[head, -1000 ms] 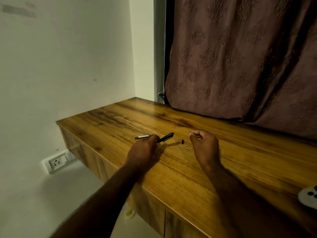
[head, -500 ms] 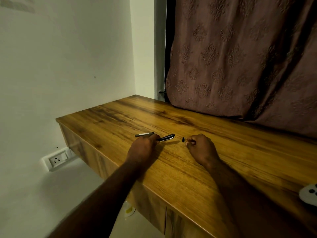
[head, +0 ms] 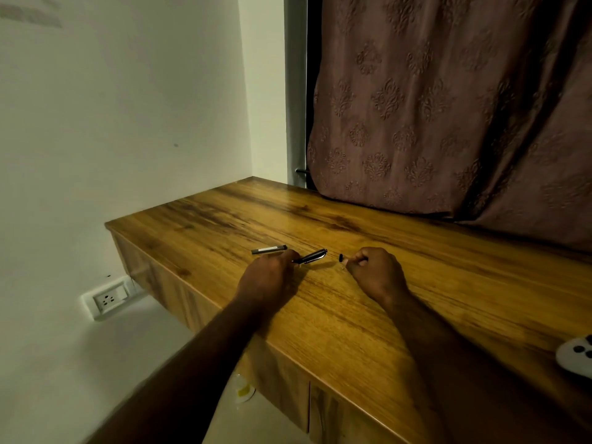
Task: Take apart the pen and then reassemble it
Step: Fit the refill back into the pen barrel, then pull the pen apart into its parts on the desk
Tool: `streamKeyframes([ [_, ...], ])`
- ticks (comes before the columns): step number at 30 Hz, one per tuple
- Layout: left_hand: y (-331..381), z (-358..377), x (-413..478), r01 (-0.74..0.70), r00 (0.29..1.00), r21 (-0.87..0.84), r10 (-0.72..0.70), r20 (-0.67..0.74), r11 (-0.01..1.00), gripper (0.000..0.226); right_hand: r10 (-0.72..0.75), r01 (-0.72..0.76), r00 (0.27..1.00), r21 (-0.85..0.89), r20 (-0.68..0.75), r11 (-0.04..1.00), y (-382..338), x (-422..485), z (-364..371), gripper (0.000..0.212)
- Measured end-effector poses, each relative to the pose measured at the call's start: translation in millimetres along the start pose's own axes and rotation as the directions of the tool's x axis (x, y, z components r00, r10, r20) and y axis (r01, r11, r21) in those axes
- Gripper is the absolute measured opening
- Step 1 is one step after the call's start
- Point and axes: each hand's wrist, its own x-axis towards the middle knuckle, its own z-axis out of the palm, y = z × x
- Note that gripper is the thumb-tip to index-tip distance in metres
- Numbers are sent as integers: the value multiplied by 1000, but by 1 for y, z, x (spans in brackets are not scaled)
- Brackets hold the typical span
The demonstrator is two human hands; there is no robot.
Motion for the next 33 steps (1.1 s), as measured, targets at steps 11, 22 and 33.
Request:
streamKeyframes([
  [11,2,-1,1,15,1000,26,-16,25,1000,23,-76,78,997,-122,21,989,-4,-3,4,10],
  [22,4,-4,1,4,1000,0,-4,20,1000,26,-33,22,999,574,8,819,-7,-1,2,16],
  [33,3,-2,0,5,1000,-15,-5,0,1000,26,-55,-41,993,754,102,656,-25,-12,13,14],
])
